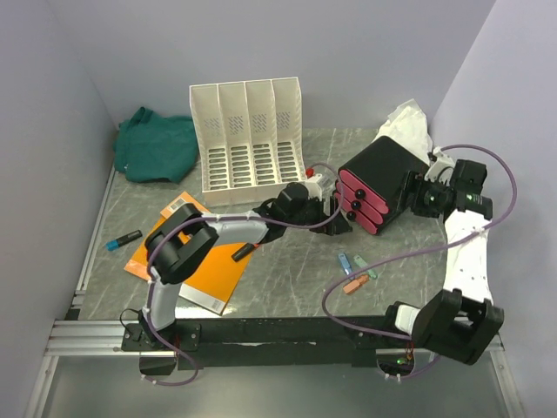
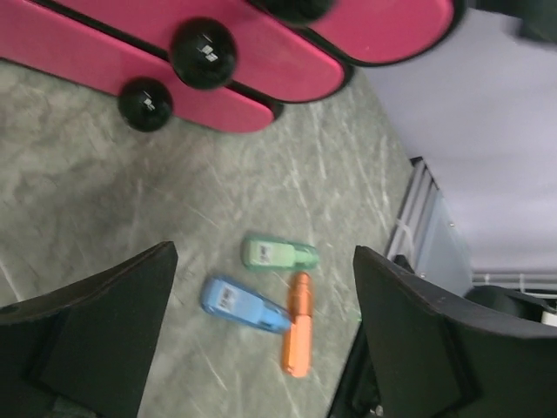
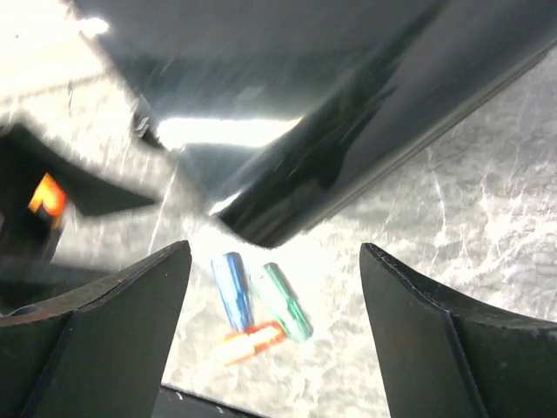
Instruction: Organize the desk
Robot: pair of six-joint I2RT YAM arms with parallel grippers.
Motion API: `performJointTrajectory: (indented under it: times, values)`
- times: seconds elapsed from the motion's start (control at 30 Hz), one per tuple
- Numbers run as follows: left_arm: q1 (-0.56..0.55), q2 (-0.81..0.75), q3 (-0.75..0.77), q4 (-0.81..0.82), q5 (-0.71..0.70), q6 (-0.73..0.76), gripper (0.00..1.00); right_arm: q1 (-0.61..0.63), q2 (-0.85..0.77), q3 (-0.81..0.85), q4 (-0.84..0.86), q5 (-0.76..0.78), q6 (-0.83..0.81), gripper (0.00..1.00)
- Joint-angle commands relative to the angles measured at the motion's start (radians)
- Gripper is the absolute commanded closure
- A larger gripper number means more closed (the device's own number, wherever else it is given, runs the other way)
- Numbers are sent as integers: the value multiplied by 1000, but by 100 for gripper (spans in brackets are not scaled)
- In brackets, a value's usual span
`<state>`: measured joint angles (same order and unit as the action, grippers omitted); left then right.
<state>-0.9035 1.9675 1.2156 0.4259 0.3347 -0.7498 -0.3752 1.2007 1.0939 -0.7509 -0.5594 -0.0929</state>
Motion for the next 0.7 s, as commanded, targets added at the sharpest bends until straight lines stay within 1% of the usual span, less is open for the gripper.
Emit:
performJointTrajectory:
  times: [0.0, 0.07, 0.1, 0.17, 0.4, 0.57, 0.67]
  values:
    - [23, 83, 108, -6, 49, 78, 16, -16, -111, -11, -96, -141, -183, 14]
    - [28, 109, 154, 0, 59, 104, 16, -18, -159, -45, -85, -201, -220, 14]
    - [29, 135, 169, 7, 66, 116, 20, -18, -173, -57, -68, -244, -223, 14]
    - [32, 162, 214, 26, 82, 142, 22, -18, -203, -84, -56, -266, -235, 14]
    - [44, 293, 357, 44, 130, 164, 29, -27, -243, -109, -41, -295, -249, 14]
    - [44, 352, 458, 21, 118, 171, 31, -41, -271, -124, -33, -321, -238, 14]
    - [48, 383, 502, 13, 115, 173, 37, -47, -276, -123, -44, -329, -243, 14]
